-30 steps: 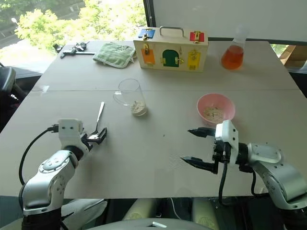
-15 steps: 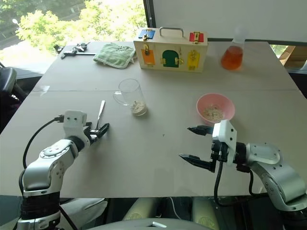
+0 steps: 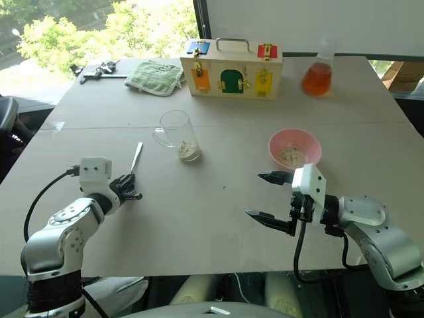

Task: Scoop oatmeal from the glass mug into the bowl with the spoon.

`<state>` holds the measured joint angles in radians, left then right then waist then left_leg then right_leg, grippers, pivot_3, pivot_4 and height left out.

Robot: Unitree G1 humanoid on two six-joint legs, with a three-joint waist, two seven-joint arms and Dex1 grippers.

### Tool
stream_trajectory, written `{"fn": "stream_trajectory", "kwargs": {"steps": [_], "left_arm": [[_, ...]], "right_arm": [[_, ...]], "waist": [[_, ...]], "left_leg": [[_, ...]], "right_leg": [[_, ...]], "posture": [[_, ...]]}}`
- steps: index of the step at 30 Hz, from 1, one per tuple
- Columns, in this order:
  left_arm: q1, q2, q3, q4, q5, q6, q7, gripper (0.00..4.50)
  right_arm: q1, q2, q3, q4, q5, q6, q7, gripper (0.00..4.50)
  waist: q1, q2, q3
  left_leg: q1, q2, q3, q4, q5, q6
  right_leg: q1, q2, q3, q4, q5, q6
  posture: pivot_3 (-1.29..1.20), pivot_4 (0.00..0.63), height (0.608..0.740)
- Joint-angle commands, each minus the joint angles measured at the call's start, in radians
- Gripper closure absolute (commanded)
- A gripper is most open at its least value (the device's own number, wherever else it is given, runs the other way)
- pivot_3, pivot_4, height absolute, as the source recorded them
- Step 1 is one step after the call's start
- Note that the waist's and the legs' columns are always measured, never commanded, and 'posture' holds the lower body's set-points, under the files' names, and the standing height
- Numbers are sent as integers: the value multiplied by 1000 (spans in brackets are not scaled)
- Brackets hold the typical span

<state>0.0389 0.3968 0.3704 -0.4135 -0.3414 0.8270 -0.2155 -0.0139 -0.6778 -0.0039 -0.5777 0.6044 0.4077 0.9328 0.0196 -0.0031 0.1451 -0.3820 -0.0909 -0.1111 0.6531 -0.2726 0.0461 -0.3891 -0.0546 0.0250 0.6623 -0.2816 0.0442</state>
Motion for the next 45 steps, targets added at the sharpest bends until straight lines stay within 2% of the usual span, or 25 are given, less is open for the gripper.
{"fn": "stream_trajectory", "kwargs": {"steps": [1, 3, 7, 9, 12, 14, 17, 22, 26, 32, 41, 42, 43, 45], "left_arm": [[137, -51, -37, -110, 1, -196, -74, 4404], [231, -101, -33, -171, -4, -317, -95, 4404], [525, -27, -219, -220, 231, -737, -223, 4404], [606, -31, -258, -223, 247, -848, -240, 4404], [631, -35, -283, -219, 252, -923, -249, 4404], [613, -10, -309, -210, 266, -961, -279, 4404], [508, 38, -368, -189, 250, -938, -346, 4404], [391, 113, -417, -138, 219, -954, -450, 4404], [284, 199, -420, -8, 193, -1051, -576, 4404], [140, 200, -447, 122, 170, -1112, -643, 4404], [55, 204, -477, 211, 162, -1162, -709, 4404], [50, 203, -478, 215, 162, -1164, -711, 4500], [44, 201, -480, 220, 164, -1167, -711, 4500], [34, 196, -485, 224, 166, -1171, -709, 4500]], "right_arm": [[-11, 11, -2, -12, 15, -13, 2, 0], [-15, 19, 0, -5, 22, -6, 0, 0], [-37, 29, 27, 41, 1, 34, -19, 0], [-43, 21, 45, 65, -17, 54, -19, 0], [-53, 20, 68, 80, -14, 122, -46, 0], [-63, 36, 75, 78, 26, 194, -72, 0], [-116, 74, 108, 78, 86, 319, -109, 0], [-199, 169, 84, 111, 206, 486, -204, 0], [-237, 196, 70, 126, 256, 543, -226, 0], [-265, 273, 29, 139, 320, 598, -329, 0], [-264, 233, 41, 120, 325, 606, -319, 0], [-265, 230, 43, 119, 326, 607, -317, 536], [-267, 221, 48, 118, 328, 614, -311, 760], [-272, 198, 58, 112, 324, 625, -298, 1757]], "waist": [[-5, 0, 0], [-6, -1, 0], [-3, -4, 2], [-1, -2, 3], [13, -3, 4], [22, -3, 4], [20, -2, 4], [11, -2, 4], [6, -2, 4], [-6, -2, 4], [-9, -2, 4], [-8, -2, 4], [-8, -2, 4], [-8, -2, 4]], "left_leg": [[0, 0, 0, 0, 0, 0], [-1, 0, 1, 0, 0, 0], [-1, 1, 1, 0, 0, 0], [-1, 1, 3, -1, -2, 2], [-2, 1, 3, -1, -5, 4], [-2, 1, 2, -1, -4, 5], [-3, 1, 1, -1, -3, 6], [-3, 1, 1, -1, -3, 5], [-7, 1, 1, -1, -1, 2], [-7, 0, 1, 0, -1, 2], [-7, 0, 1, 0, -1, 2], [-7, 0, 1, 0, -1, 2], [-7, 0, 1, 0, 0, 2], [-7, 0, 1, 0, 0, 2]], "right_leg": [[0, 0, 0, 0, 0, 0], [0, 0, 1, -1, 0, 0], [0, 0, 0, -1, 0, -1], [0, -1, 2, -2, 0, -1], [0, -2, 1, -4, 0, -1], [0, -2, 0, -4, 0, -1], [0, -1, -1, -4, 0, -1], [-1, -1, 0, -3, 0, -1], [-6, -1, -1, -2, 0, -1], [-7, -1, 0, 0, 0, -1], [-8, 0, 0, 0, 0, -1], [-8, 0, 0, 1, 0, -1], [-8, 0, 0, 1, 0, -1], [-8, 0, 0, 1, 0, -1]], "posture": [[0, 150, 740], [0, 150, 740], [0, 150, 740], [0, 150, 740], [0, 150, 740], [0, 150, 740], [0, 150, 740], [0, 150, 740], [0, 150, 740], [0, 150, 740], [0, 150, 740], [0, 150, 740], [0, 150, 740], [0, 150, 740]]}}
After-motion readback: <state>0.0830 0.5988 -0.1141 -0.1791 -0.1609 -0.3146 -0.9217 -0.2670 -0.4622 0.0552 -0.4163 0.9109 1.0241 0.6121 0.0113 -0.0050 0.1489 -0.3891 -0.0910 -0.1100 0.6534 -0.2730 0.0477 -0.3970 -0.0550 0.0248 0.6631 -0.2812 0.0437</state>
